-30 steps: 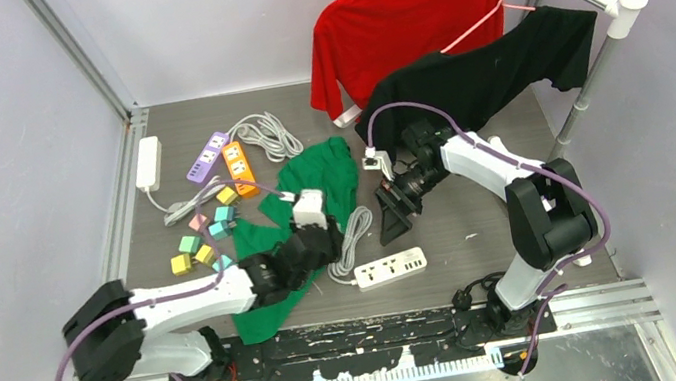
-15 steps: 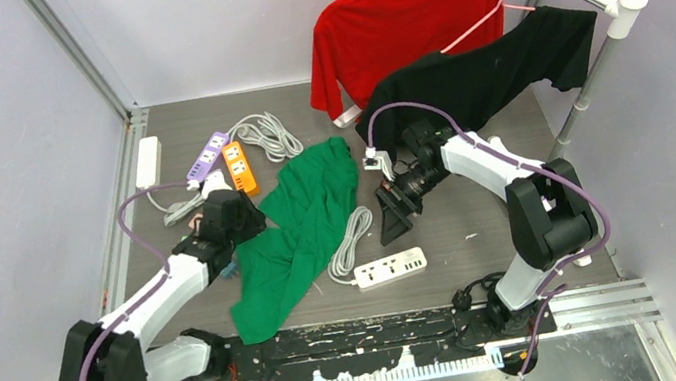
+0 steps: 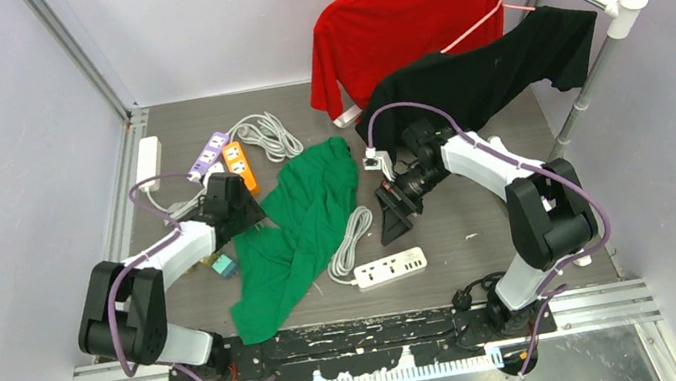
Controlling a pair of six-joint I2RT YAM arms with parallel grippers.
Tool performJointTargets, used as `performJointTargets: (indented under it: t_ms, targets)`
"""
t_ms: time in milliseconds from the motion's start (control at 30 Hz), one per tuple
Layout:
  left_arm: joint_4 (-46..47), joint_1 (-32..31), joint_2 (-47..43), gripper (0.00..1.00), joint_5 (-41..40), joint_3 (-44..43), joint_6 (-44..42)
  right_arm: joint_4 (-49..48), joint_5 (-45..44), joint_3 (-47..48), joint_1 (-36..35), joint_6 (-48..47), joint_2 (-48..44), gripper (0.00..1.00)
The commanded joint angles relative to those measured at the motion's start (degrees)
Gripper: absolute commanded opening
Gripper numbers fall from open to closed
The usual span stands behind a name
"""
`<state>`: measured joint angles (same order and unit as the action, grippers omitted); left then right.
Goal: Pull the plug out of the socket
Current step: Place the plug at the center of the board, then pick up the socket from the center of the board.
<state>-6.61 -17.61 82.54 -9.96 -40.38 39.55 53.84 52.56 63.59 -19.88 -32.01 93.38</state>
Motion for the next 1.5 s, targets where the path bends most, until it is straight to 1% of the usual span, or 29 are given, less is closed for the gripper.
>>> performJointTargets:
  t_ms: [0,33,67,100,233,367,467,600,700,800,833,900,967,1033,1067,1133,1200,1233,1267,1300,1367,1467]
  targets:
    - [1.0,0.4,-1.9,0.54,-1.1,-1.7,1.0,0.4,0.5,1.8,0.0,-1.2,-0.3,1.0]
    - [0.9,0.4,-2.3,0.57,-1.5,-1.6,0.9,0.4,0.5,1.8,-0.1,-1.2,-0.3,1.0]
    - [0.6,0.4,-2.8,0.65,-1.9,-1.8,0.8,0.5,0.5,1.8,-0.1,-1.2,-0.3,1.0]
    - [0.4,0.4,-3.3,0.67,-2.0,-1.8,0.5,0.5,0.5,1.8,-0.1,-1.3,-0.3,1.0]
    - [-1.4,0.4,-6.2,0.69,-2.1,-2.2,-0.1,0.7,0.3,1.8,0.0,-1.5,-0.4,1.0]
    - [-2.2,0.5,-13.5,0.67,0.3,-0.8,-1.3,0.8,0.0,2.0,0.0,-1.7,-0.7,1.0]
    - [-0.2,0.4,-18.8,0.64,7.7,2.2,-3.5,1.0,-0.2,2.1,0.0,-2.0,-0.8,1.0]
    - [8.3,0.4,-24.9,0.62,21.2,7.9,-5.4,1.2,-0.6,2.1,0.1,-2.6,-1.1,1.0]
    - [14.3,0.4,-27.3,0.61,30.9,10.9,-4.0,1.2,-0.6,2.0,0.1,-2.8,-1.3,1.0]
    - [21.3,0.0,-28.4,0.61,39.2,13.5,-0.7,1.2,-0.6,2.0,0.2,-3.1,-1.6,1.0]
    - [24.1,-0.6,-28.5,0.61,42.4,14.3,0.3,1.3,-0.5,2.0,0.2,-3.2,-1.7,1.0]
    - [29.0,-3.7,-28.9,0.61,44.8,15.6,1.0,1.3,-0.4,2.1,0.3,-3.4,-1.8,1.0]
    - [30.6,-9.5,-29.5,0.61,43.4,16.0,-1.6,1.5,-0.2,2.1,0.5,-3.8,-2.0,1.0]
    - [29.6,-16.7,-29.5,0.62,39.8,15.8,-7.2,2.3,0.4,2.0,0.7,-5.7,-2.3,1.0]
    - [29.1,-21.0,-29.4,0.62,37.6,15.8,-9.7,2.9,1.3,1.8,0.8,-7.7,-2.8,1.0]
    - [29.7,-25.3,-28.8,0.62,34.9,16.4,-12.7,5.2,3.8,1.0,1.1,-14.0,-4.1,1.0]
    - [32.6,-27.3,-27.8,0.62,34.2,17.4,-13.1,10.1,7.2,-0.7,1.6,-28.7,-5.8,1.0]
    - [34.7,-27.8,-27.4,0.62,33.9,17.9,-12.8,15.5,9.1,-2.0,2.0,-38.9,-6.7,1.0]
    - [36.1,-28.1,-27.1,0.62,33.7,18.4,-12.3,19.3,10.4,-2.8,2.6,-47.0,-7.4,1.0]
    - [36.8,-28.2,-26.9,0.62,33.4,18.7,-12.0,20.7,11.6,-3.8,3.2,-50.7,-8.0,1.0]
    - [37.4,-28.3,-26.7,0.62,32.7,19.1,-11.1,21.1,12.3,-4.6,4.2,-53.1,-8.7,1.0]
    - [38.2,-28.3,-26.8,0.62,32.1,20.0,-9.8,20.7,11.1,-5.7,4.3,-55.6,-9.3,1.0]
